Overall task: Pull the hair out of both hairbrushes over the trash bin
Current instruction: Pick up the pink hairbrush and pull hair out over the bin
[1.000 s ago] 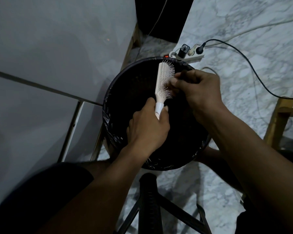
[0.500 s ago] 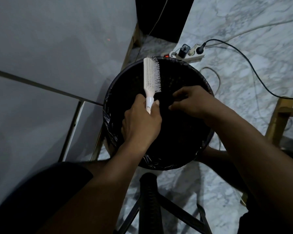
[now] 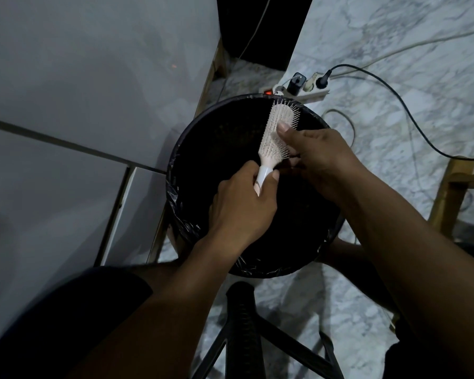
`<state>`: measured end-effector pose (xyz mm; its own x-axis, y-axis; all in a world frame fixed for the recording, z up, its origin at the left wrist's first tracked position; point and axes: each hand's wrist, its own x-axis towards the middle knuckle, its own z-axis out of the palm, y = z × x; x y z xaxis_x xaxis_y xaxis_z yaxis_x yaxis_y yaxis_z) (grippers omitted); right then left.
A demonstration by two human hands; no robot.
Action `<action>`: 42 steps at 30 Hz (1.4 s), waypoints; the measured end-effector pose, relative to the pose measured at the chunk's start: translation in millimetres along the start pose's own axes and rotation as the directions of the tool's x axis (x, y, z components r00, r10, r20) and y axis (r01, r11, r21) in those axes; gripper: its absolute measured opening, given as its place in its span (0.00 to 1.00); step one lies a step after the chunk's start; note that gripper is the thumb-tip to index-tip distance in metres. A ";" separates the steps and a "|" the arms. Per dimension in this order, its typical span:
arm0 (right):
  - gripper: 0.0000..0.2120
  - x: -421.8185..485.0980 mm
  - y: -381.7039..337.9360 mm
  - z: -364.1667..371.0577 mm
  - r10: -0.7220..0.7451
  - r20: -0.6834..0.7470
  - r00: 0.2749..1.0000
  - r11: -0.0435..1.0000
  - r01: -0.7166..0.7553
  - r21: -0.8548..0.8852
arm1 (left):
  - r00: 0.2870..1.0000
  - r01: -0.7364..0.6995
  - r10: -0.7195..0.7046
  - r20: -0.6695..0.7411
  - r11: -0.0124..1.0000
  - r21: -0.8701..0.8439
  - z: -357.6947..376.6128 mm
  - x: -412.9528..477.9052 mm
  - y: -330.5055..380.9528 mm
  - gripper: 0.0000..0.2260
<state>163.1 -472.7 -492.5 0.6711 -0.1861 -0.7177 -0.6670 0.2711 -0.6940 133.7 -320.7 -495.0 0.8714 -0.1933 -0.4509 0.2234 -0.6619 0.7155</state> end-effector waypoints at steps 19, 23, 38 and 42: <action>0.35 9.9 12.4 -4.2 -0.161 0.014 0.987 0.971 0.161 -0.177 | 0.985 0.068 -0.055 0.163 0.994 -0.080 -15.8 3.8 5.0 0.16; 0.25 12.1 11.2 -5.4 -0.183 -0.065 0.981 0.980 0.177 -0.090 | 0.984 -0.005 0.013 0.180 0.999 -0.043 -21.6 2.8 5.0 0.17; 0.17 31.0 31.8 -12.0 0.019 -0.342 0.940 0.999 -0.008 0.034 | 0.959 0.012 -0.067 0.277 0.981 0.195 -32.3 -2.9 2.7 0.16; 0.14 31.1 28.0 -15.4 0.180 -0.424 0.888 0.973 -0.099 0.207 | 0.964 0.048 -0.120 0.239 0.957 0.285 -39.9 -0.4 -2.1 0.16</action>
<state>160.3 -485.4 -535.1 0.3381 -0.5166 -0.7866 -0.6487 0.4776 -0.5925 150.3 -290.3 -475.0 0.7084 -0.2805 -0.6477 0.1314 -0.8492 0.5114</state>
